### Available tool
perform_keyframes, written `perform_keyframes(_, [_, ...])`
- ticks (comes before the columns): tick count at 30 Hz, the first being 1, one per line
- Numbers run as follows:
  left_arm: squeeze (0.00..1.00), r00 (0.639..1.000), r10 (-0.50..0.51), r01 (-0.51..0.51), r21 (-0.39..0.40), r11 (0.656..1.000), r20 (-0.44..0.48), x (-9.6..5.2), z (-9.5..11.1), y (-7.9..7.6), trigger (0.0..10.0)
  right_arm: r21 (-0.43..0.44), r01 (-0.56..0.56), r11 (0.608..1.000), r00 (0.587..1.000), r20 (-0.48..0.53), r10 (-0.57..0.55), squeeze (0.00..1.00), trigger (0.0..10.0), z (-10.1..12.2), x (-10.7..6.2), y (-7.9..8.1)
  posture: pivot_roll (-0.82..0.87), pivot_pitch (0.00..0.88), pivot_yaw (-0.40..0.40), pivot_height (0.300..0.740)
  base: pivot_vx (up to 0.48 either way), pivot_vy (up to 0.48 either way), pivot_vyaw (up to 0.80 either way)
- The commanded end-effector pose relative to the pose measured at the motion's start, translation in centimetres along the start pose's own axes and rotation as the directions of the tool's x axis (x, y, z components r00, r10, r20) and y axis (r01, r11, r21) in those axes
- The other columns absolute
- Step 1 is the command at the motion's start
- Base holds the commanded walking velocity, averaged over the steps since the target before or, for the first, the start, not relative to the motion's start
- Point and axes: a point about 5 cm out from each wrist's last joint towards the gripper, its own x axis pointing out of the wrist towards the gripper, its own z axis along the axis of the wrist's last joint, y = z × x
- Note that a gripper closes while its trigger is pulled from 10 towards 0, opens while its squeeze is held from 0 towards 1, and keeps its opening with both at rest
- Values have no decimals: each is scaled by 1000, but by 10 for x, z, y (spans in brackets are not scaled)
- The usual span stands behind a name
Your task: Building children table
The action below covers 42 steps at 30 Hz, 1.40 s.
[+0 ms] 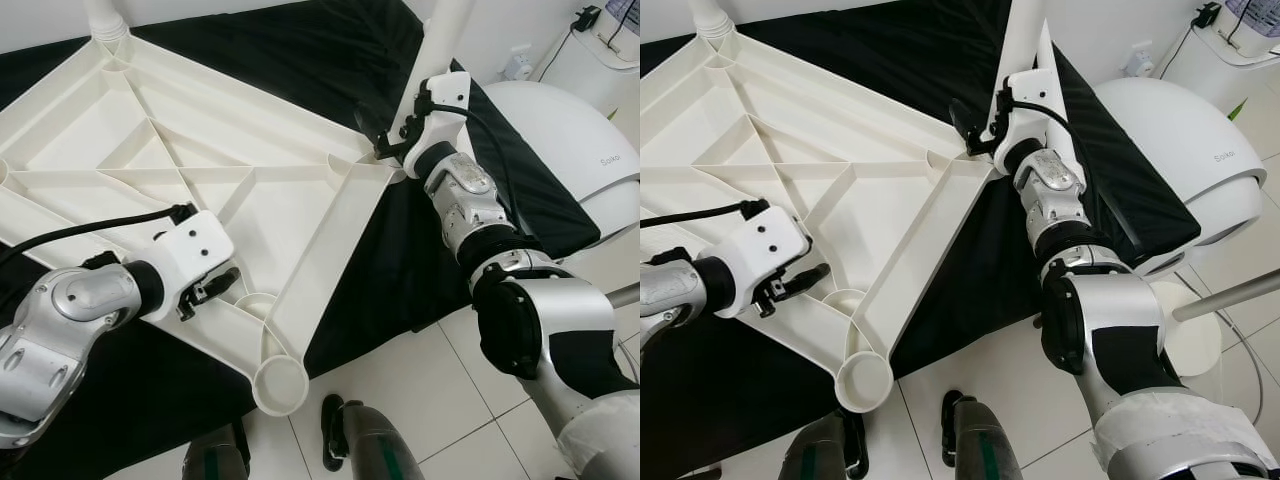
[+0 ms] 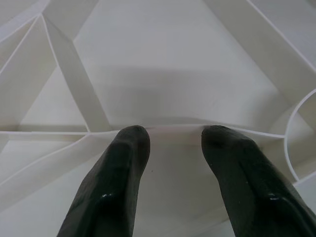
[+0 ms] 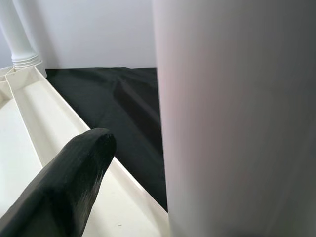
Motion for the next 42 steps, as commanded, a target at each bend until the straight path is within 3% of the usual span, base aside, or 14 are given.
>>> perform_keyframes(1, [0, 929, -294, 262, 162, 951, 225, -3, 44, -32, 10000, 37, -366, 930, 924, -106, 368, 0, 10000, -24, 16, 80, 6, 201, -33, 740, 0, 0, 0])
perform_keyframes(6, [0, 915, -323, 289, 166, 943, 240, -8, 47, -34, 10000, 37, -436, 899, 890, -128, 437, 0, 10000, -28, 15, 90, 8, 198, -31, 740, 0, 0, 0])
perform_keyframes(12, [0, 940, -263, 235, 145, 961, 218, -2, 42, -27, 10000, 13, -385, 923, 916, -115, 384, 0, 10000, -26, 16, 85, 19, 193, -39, 740, 0, 0, 0])
perform_keyframes(18, [0, 978, -24, 6, 86, 996, 207, 13, 39, 6, 10000, -27, -208, 978, 977, -49, 207, 0, 10000, -18, 10, 51, 16, 190, -43, 740, 0, 0, 0])
perform_keyframes(20, [0, 975, 77, -89, 50, 995, 207, 19, 39, 21, 10000, -41, -129, 991, 991, -22, 128, 0, 10000, -17, 4, 34, 11, 186, -41, 740, 0, 0, 0])
perform_keyframes(23, [0, 969, 127, -134, 15, 991, 209, 21, 39, 29, 10000, -54, -83, 995, 997, -3, 83, 0, 10000, -15, 0, 25, 7, 185, -39, 740, 0, 0, 0])
perform_keyframes(28, [0, 941, 270, -262, -65, 963, 204, 27, 38, 54, 10000, -44, 69, 997, 994, 82, -65, 0, 10000, -9, -15, -5, 5, 173, -41, 740, 0, 0, 0])
perform_keyframes(42, [0, 933, 282, -276, -57, 959, 226, 34, 43, 65, 10000, -63, 26, 998, 997, 76, -21, 0, 10000, -24, -33, -7, -1, 168, -26, 740, 0, 0, 0])
